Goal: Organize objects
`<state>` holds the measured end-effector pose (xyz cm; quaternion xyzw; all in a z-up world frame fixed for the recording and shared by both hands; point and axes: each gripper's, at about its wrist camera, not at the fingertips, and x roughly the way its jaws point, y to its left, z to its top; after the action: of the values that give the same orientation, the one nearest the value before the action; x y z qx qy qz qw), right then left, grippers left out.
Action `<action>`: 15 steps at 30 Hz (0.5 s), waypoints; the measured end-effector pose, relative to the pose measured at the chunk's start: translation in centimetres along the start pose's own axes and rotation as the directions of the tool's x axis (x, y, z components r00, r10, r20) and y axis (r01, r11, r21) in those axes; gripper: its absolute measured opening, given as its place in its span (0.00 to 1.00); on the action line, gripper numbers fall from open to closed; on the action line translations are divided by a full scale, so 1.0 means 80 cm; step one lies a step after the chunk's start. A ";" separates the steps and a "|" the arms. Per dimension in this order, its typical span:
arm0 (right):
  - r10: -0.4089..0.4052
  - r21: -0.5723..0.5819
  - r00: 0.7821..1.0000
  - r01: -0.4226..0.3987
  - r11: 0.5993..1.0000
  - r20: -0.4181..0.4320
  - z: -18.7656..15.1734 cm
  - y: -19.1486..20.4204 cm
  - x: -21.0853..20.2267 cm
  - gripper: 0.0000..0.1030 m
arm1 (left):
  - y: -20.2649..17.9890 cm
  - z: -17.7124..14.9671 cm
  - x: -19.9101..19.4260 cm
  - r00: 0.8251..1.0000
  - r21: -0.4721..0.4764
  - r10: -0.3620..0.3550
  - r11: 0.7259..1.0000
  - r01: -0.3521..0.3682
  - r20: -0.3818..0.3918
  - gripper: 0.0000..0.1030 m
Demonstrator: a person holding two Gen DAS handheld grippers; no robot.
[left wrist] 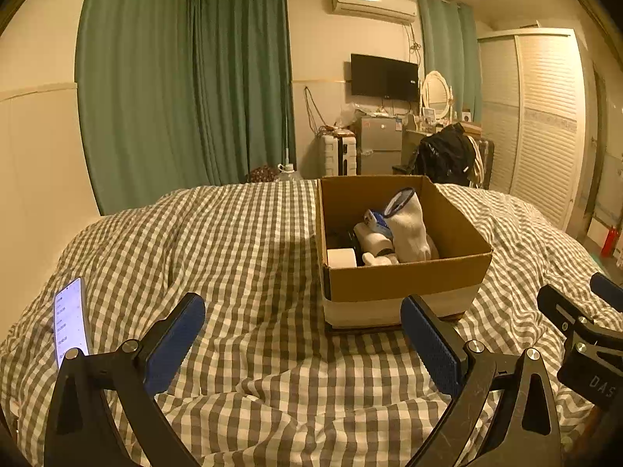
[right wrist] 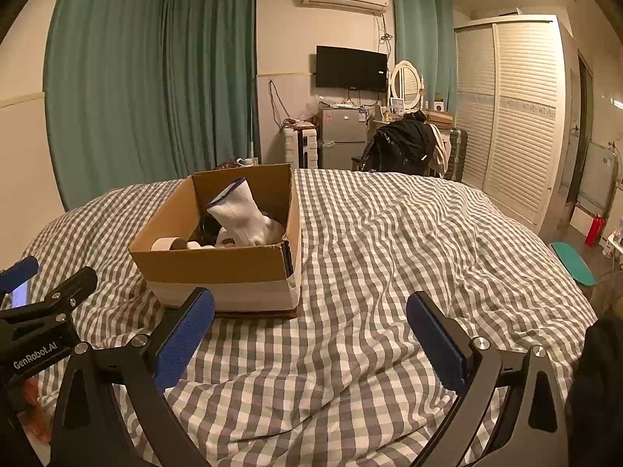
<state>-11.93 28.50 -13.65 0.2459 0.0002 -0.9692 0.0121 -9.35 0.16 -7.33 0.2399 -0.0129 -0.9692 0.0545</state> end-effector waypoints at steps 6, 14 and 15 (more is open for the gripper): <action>-0.004 -0.006 1.000 0.004 1.000 0.017 0.000 0.002 -0.004 0.97 | -0.001 0.001 -0.010 0.999 0.008 0.009 1.000 -0.009 0.033 1.00; -0.005 -0.005 1.000 0.005 1.000 0.024 0.001 0.002 -0.006 0.97 | -0.006 0.002 -0.015 0.999 0.028 0.016 0.999 -0.018 0.050 1.00; -0.005 -0.005 1.000 0.005 1.000 0.024 0.001 0.001 -0.006 0.97 | -0.006 0.002 -0.015 0.999 0.029 0.015 0.999 -0.017 0.051 1.00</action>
<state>-11.49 28.40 -13.36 0.2343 0.0032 -0.9721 0.0104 -8.46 0.79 -6.66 0.2161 -0.0306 -0.9742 0.0583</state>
